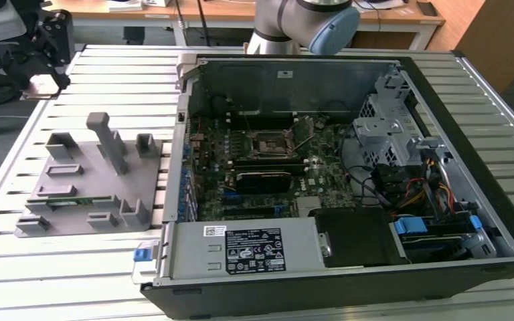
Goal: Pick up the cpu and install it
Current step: 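Pick up the cpu and move it towards the insertion slot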
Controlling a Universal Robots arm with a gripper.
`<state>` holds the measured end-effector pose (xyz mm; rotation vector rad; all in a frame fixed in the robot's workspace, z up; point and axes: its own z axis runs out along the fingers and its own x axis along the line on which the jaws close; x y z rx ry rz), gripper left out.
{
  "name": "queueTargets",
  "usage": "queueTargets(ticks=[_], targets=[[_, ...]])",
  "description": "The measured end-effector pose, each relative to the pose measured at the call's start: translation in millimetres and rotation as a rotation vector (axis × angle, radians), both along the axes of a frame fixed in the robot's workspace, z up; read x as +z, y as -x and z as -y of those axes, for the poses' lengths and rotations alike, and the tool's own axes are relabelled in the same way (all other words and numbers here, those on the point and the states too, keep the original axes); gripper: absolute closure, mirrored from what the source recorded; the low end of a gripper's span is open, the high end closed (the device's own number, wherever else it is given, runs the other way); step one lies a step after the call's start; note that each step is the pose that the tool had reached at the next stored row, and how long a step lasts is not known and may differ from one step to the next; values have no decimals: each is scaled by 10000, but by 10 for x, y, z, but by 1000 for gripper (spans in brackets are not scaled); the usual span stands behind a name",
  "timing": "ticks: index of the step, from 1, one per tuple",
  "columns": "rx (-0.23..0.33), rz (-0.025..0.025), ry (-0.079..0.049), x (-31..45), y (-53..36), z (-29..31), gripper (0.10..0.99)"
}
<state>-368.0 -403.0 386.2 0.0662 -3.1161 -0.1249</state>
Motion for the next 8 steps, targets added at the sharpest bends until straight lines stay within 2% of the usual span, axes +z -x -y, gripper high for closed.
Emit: queueTargets(ticks=[8], targets=[[0, -1, 0, -2, -68, -16, 557]])
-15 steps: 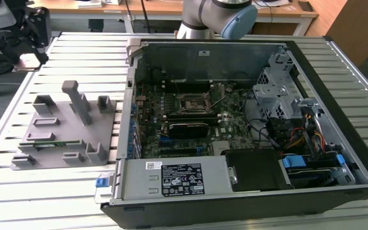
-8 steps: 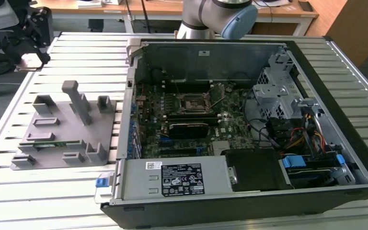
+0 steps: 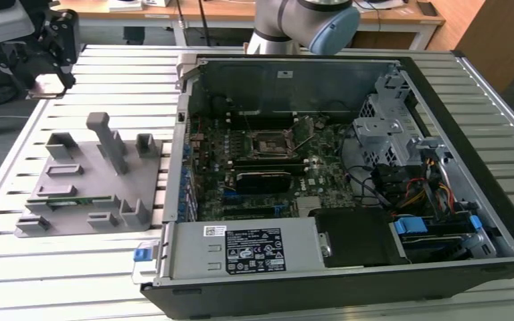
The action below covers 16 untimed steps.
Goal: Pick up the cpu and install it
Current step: 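Pick up the cpu and move it towards the insertion slot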
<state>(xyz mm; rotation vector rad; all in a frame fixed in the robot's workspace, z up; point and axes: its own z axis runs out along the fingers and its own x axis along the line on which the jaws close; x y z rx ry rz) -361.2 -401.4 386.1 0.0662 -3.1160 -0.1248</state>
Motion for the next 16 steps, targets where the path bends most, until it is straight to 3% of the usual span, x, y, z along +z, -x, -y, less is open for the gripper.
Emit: queueTargets(ticks=[16], targets=[[-1, 0, 0, -4, -217, -20, 557]])
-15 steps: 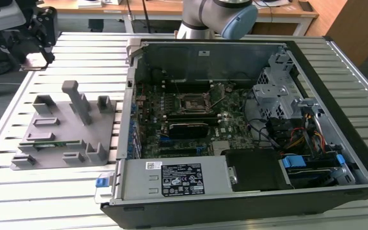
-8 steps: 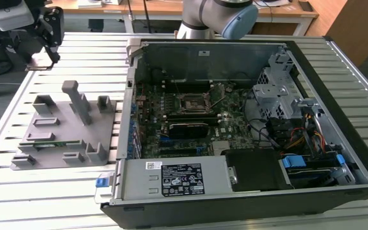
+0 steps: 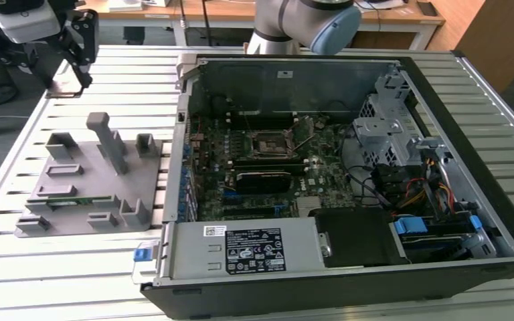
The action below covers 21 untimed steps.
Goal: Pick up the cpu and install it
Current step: 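Pick up the cpu and move it towards the insertion slot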
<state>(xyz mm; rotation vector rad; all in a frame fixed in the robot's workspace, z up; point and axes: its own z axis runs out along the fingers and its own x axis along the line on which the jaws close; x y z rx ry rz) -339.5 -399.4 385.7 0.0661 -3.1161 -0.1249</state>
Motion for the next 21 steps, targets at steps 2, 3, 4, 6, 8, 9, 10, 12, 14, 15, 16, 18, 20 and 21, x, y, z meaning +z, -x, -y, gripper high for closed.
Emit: queueTargets(ticks=[2, 3, 4, 6, 8, 9, 10, 12, 14, 15, 16, 18, 20, 21], targets=[[1, -1, 0, 0, -27, -3, 557], [1, 0, 0, -1, -41, -3, 557], [1, 0, 0, -1, -54, -4, 557], [0, 0, 0, -1, -84, -6, 557], [0, 0, 0, -1, -113, -7, 557], [0, 0, 0, -1, -128, -8, 557], [0, 0, 0, -2, -142, -9, 557], [1, 0, 0, -2, -167, -11, 557], [0, 0, 1, -2, -189, -12, 557], [0, 0, 0, -3, -201, -13, 557], [0, 0, 0, -3, -213, -14, 557], [0, 0, 0, -3, -239, -15, 557], [0, -1, 1, -3, -264, -17, 557], [0, 0, 0, -3, -278, -17, 557]])
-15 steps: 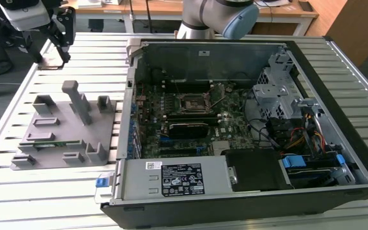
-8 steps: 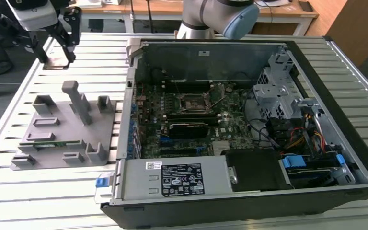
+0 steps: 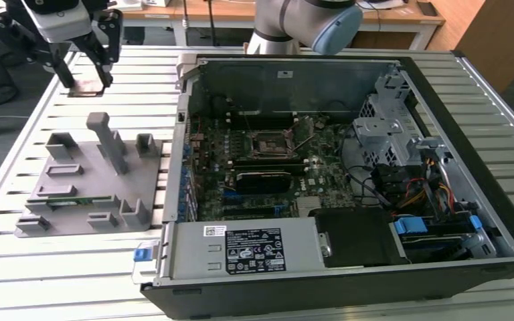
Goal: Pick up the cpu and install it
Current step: 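Pick up the cpu and move it towards the insertion slot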
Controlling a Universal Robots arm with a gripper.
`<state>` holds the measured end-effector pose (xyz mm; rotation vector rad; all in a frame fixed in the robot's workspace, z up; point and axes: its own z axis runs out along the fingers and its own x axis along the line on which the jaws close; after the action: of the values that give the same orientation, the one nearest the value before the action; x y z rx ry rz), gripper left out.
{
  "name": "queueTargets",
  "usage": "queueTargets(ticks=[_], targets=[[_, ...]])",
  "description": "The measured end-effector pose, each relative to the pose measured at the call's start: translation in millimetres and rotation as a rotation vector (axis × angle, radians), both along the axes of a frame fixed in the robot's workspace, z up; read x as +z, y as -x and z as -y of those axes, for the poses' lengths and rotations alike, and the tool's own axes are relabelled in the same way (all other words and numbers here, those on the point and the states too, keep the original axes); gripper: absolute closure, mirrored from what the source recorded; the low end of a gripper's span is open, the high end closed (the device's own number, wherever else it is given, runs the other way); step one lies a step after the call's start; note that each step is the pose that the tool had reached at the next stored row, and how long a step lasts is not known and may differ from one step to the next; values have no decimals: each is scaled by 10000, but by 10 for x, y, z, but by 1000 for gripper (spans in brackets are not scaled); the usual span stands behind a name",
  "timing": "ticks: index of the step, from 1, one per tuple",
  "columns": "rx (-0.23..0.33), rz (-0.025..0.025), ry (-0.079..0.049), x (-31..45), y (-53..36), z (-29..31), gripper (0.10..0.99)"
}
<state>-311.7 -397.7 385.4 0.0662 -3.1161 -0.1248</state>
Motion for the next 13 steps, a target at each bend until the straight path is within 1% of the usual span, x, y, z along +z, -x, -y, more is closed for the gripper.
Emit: queueTargets(ticks=[13], targets=[[-1, 0, 0, -2, -173, -10, 557]])
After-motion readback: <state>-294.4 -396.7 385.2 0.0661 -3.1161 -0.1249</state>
